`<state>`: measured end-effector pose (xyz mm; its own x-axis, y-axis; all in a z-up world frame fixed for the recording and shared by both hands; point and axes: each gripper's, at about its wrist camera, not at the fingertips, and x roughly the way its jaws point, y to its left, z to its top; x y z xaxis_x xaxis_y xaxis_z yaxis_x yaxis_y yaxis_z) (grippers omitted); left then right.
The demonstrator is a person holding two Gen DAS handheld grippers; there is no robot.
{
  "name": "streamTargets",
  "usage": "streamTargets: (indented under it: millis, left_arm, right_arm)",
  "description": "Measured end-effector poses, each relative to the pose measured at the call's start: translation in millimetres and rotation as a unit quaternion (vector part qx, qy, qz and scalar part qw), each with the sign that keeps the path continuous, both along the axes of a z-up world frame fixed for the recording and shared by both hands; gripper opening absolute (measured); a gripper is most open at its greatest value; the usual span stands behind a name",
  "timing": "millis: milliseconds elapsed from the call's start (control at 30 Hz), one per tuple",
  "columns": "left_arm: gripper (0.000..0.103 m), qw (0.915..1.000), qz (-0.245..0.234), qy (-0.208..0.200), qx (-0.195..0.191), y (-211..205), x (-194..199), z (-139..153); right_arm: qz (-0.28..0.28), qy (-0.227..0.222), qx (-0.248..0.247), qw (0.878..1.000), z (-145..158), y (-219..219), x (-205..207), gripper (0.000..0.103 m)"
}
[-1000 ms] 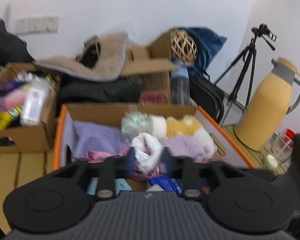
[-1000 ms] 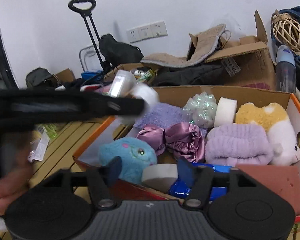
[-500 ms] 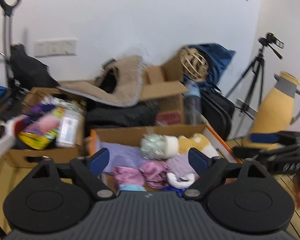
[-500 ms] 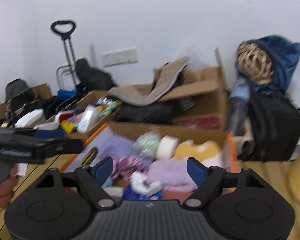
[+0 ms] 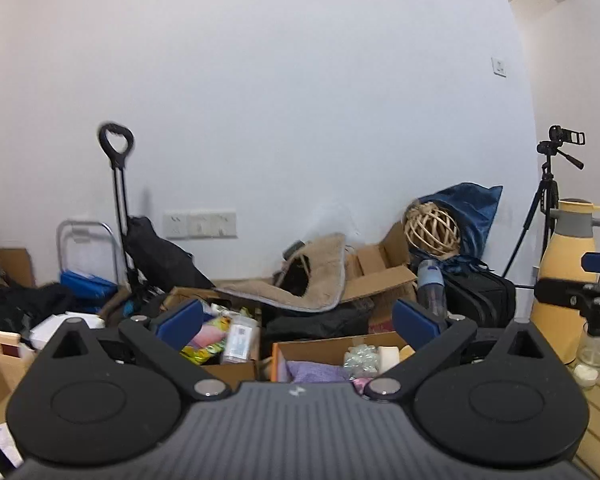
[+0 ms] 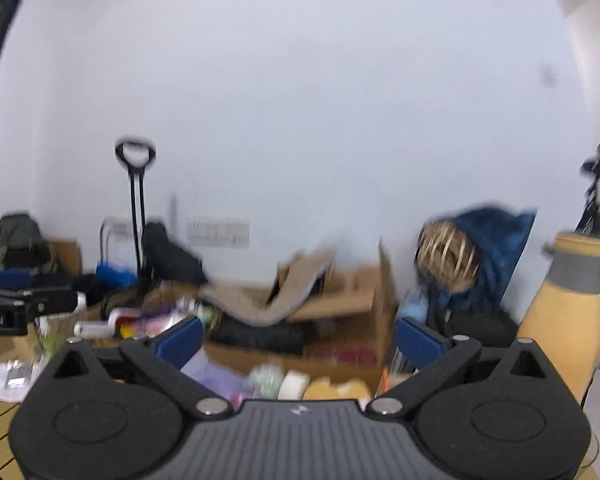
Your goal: Organize soft objects
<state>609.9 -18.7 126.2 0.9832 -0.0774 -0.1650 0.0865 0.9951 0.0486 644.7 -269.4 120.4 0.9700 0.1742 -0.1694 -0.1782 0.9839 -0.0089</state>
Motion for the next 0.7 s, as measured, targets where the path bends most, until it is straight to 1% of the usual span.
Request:
streamTargets:
  millis: [67, 167, 267, 333, 400, 467, 500, 633, 700]
  left_arm:
    - [0.103, 1.0, 0.006, -0.003, 0.0, -1, -15, -2]
    - [0.103, 0.9999, 0.002, 0.003, -0.013, 1, -40, -1]
    - [0.103, 0.9998, 0.003, 0.0, -0.02, 4, -76, 0]
    - [0.103, 0.9997, 0.006, 0.005, -0.025, 7, -107, -1]
    - [0.103, 0.9995, -0.013, 0.01, -0.027, 12, -148, -8]
    - [0.103, 0.9991, -0.031, 0.024, -0.014, 16, -192, -16]
    - [0.103, 0.9993, -0.028, 0.023, -0.014, 19, -213, -20]
    - [0.103, 0.9989, 0.029, -0.003, -0.036, 44, -306, -39]
    - [0.103, 0.9982, 0.041, -0.008, -0.043, 51, -346, -47]
  right_arm:
    - [-0.004, 0.004, -0.006, 1.0, -2, 3, -12, 0.103]
    - [-0.011, 0.009, 0.01, 1.0, 2, 0, -36, 0.103]
    - [-0.01, 0.003, 0.017, 1.0, 9, -2, -70, 0.103]
    - [-0.009, 0.008, 0.018, 1.0, 11, -2, -102, 0.103]
    - [0.001, 0.02, 0.02, 1.0, 10, -2, -137, 0.103]
    - [0.006, 0.024, 0.02, 0.999, 2, -1, -179, 0.103]
    - [0.005, 0.029, 0.019, 0.999, -1, 0, -198, 0.103]
    - [0.015, 0.04, 0.032, 0.999, -20, 3, -282, 0.103]
    - [0.022, 0.042, 0.043, 0.998, -33, 8, -322, 0.103]
